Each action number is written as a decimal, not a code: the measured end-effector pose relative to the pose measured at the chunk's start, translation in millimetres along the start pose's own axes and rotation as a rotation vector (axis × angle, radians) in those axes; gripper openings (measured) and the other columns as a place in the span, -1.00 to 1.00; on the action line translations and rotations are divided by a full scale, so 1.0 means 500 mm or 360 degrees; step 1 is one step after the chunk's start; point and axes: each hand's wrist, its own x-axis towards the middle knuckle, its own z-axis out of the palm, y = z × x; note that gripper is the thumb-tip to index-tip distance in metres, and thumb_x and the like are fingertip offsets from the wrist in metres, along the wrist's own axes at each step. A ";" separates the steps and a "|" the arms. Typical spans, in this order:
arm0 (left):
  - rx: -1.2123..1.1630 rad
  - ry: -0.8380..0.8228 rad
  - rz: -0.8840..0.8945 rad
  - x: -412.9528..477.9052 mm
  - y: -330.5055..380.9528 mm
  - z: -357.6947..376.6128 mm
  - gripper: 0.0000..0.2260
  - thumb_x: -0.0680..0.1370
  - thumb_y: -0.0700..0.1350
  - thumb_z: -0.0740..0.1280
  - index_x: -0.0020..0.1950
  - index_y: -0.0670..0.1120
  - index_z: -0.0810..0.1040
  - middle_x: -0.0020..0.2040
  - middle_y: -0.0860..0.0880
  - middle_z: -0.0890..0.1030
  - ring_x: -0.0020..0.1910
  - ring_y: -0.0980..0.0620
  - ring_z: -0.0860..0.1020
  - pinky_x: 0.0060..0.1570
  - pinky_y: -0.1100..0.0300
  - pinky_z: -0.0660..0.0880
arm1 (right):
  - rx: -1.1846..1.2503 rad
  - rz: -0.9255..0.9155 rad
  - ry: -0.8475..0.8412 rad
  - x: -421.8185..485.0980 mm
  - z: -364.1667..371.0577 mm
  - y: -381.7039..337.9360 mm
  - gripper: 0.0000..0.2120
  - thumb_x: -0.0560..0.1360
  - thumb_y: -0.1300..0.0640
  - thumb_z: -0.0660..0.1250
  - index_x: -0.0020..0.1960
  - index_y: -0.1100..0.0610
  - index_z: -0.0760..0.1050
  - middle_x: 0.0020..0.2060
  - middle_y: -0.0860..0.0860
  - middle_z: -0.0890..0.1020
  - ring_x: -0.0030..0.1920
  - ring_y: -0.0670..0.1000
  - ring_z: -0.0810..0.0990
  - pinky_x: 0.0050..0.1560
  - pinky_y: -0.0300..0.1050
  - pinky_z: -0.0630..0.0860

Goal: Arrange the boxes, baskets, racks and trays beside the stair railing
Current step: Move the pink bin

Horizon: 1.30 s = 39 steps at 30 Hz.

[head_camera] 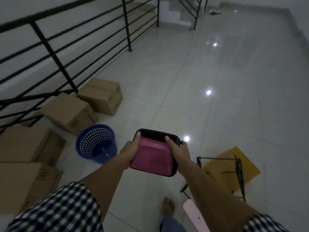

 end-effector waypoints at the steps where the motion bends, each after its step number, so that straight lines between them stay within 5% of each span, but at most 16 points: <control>1: -0.0057 0.0020 0.0003 0.016 0.015 -0.012 0.17 0.01 0.71 0.07 0.39 -0.03 0.44 0.11 -0.13 0.64 -0.03 -0.14 0.66 -0.14 -0.02 0.65 | -0.0017 0.0007 -0.0036 0.023 0.020 -0.018 -0.01 0.13 -0.38 0.54 0.42 0.01 0.30 0.13 0.03 0.57 0.06 0.11 0.63 0.10 0.15 0.62; 9: -0.0463 0.0201 -0.0053 0.161 0.114 -0.111 -0.04 0.22 0.62 0.17 0.31 -0.09 0.53 0.04 -0.13 0.67 -0.03 -0.09 0.67 -0.03 -0.01 0.64 | -0.0331 0.0015 -0.0310 0.243 0.196 -0.147 -0.09 0.31 -0.19 0.57 0.51 0.04 0.22 0.16 0.05 0.52 0.12 0.14 0.59 0.16 0.16 0.59; 16: -0.0659 0.0341 -0.0167 0.305 0.161 -0.197 -0.29 0.43 0.49 0.14 0.30 -0.02 0.49 0.04 -0.10 0.66 -0.01 -0.10 0.65 0.09 -0.07 0.59 | -0.0618 -0.0027 -0.0472 0.404 0.365 -0.225 -0.06 0.27 -0.23 0.56 0.50 0.02 0.22 0.22 0.08 0.52 0.14 0.14 0.58 0.17 0.18 0.58; 22: -0.0633 0.0348 -0.0386 0.467 0.211 -0.283 -0.49 0.55 0.40 0.04 0.19 0.02 0.39 -0.12 0.00 0.55 -0.19 0.05 0.51 -0.29 0.16 0.42 | -0.0751 0.0016 -0.0516 0.563 0.520 -0.251 -0.08 0.27 -0.22 0.56 0.49 0.01 0.22 0.18 0.07 0.53 0.10 0.13 0.60 0.15 0.18 0.59; 25: -0.0757 0.0278 -0.0448 0.582 0.225 -0.325 -0.11 0.24 0.62 0.16 0.30 0.00 0.44 0.00 -0.06 0.66 -0.06 -0.07 0.64 0.01 -0.03 0.57 | -0.0782 0.0065 -0.0511 0.662 0.592 -0.250 -0.16 0.35 -0.15 0.55 0.50 -0.02 0.22 0.18 0.06 0.54 0.09 0.12 0.61 0.14 0.17 0.60; 27: -0.0796 0.0274 -0.0494 0.708 0.180 -0.342 0.08 0.03 0.67 0.22 0.38 0.05 0.43 0.05 -0.10 0.68 -0.02 -0.15 0.67 0.04 -0.16 0.59 | -0.0843 0.0090 -0.0489 0.729 0.634 -0.245 -0.17 0.37 -0.15 0.54 0.51 -0.04 0.22 0.19 0.06 0.54 0.10 0.15 0.60 0.14 0.18 0.60; 31: -0.0819 0.0260 -0.0591 0.873 0.168 -0.357 0.16 0.03 0.67 0.24 0.51 0.07 0.30 0.22 -0.10 0.59 0.04 -0.11 0.65 0.05 -0.10 0.60 | -0.0964 0.0077 -0.0494 0.876 0.702 -0.213 -0.23 0.39 -0.15 0.52 0.48 0.00 0.26 0.18 0.05 0.54 0.08 0.12 0.59 0.11 0.14 0.59; 36: -0.0867 0.0325 -0.0671 1.047 0.160 -0.360 0.12 0.11 0.68 0.15 0.54 0.09 0.20 0.32 -0.11 0.51 0.14 -0.13 0.58 0.15 -0.08 0.55 | -0.1168 0.0085 -0.0570 1.080 0.791 -0.154 -0.24 0.41 -0.17 0.50 0.48 -0.01 0.25 0.18 0.04 0.53 0.08 0.11 0.57 0.10 0.08 0.57; 39: -0.0983 0.0355 -0.0673 1.112 0.186 -0.362 -0.20 0.40 0.53 0.12 0.44 0.00 0.32 0.15 -0.09 0.58 0.01 -0.07 0.60 -0.05 0.05 0.60 | -0.1276 0.0075 -0.0611 1.188 0.837 -0.126 -0.27 0.41 -0.16 0.50 0.45 0.00 0.25 0.17 0.07 0.55 0.06 0.13 0.58 0.09 0.11 0.59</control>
